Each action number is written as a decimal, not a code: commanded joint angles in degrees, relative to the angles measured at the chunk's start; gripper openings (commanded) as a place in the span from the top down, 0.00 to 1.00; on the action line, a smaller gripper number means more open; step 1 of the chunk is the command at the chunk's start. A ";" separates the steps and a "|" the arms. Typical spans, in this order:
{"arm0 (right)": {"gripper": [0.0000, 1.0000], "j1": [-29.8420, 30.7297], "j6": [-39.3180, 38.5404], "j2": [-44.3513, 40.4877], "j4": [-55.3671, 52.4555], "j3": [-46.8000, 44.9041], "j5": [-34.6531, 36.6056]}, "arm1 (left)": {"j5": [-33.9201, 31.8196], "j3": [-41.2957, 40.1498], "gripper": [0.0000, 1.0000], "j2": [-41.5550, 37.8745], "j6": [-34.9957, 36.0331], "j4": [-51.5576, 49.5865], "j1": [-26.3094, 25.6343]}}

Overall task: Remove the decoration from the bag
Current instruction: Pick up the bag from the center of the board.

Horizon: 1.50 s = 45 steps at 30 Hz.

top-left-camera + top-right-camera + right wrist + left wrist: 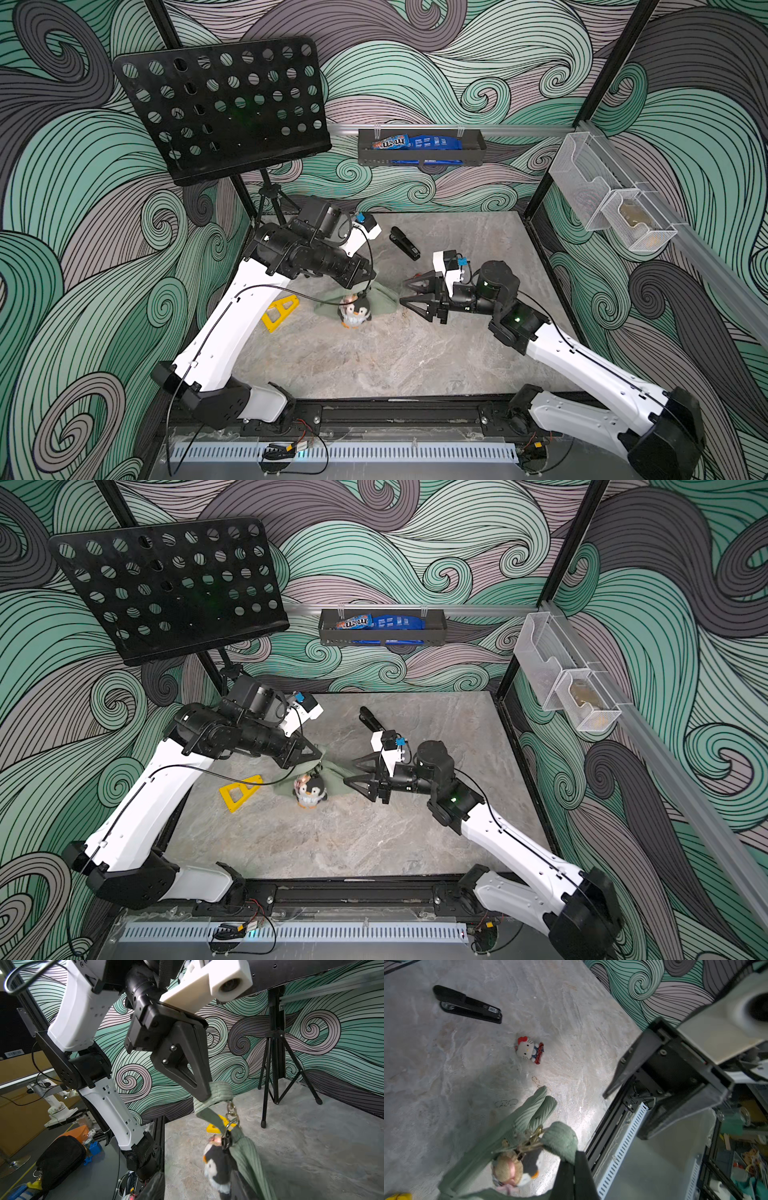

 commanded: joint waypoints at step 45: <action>0.80 0.47 -12.47 1.31 8.13 -3.70 -12.98 | 28.12 2.37 1.00 1.40 19.72 -2.15 -2.45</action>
